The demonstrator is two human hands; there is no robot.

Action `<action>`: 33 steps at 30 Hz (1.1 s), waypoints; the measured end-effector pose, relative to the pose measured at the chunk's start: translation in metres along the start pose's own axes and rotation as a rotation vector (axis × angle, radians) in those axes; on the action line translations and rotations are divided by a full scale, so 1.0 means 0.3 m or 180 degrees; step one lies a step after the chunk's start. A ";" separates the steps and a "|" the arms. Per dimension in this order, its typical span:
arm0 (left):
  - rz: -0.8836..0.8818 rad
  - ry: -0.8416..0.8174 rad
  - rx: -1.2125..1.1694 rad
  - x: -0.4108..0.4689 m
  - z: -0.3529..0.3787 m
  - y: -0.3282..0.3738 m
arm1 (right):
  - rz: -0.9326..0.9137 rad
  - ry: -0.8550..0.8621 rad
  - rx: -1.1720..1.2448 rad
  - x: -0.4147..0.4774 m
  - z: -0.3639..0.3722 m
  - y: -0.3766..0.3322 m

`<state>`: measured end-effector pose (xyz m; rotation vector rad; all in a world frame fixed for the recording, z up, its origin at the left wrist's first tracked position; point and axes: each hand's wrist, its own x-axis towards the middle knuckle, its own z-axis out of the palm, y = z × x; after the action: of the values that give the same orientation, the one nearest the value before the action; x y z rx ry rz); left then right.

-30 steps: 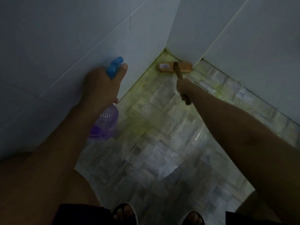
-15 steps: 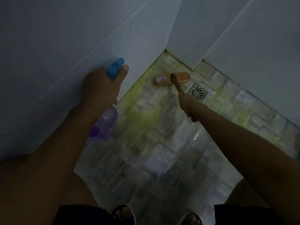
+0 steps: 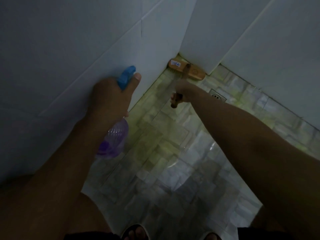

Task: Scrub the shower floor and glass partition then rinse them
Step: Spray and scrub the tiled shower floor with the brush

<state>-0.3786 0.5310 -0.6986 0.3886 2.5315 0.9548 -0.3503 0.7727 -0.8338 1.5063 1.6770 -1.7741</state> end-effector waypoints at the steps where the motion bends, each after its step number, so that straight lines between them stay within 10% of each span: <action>1: 0.0011 0.0002 -0.0001 -0.001 0.002 -0.003 | 0.0031 0.0074 0.0035 0.006 0.001 -0.028; 33: 0.0098 -0.0088 -0.0081 0.016 -0.002 -0.040 | 0.0155 0.0312 0.0111 0.059 0.011 -0.100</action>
<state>-0.3842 0.5239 -0.7076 0.4315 2.4927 0.9852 -0.3824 0.7864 -0.8315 1.6598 1.6472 -1.7394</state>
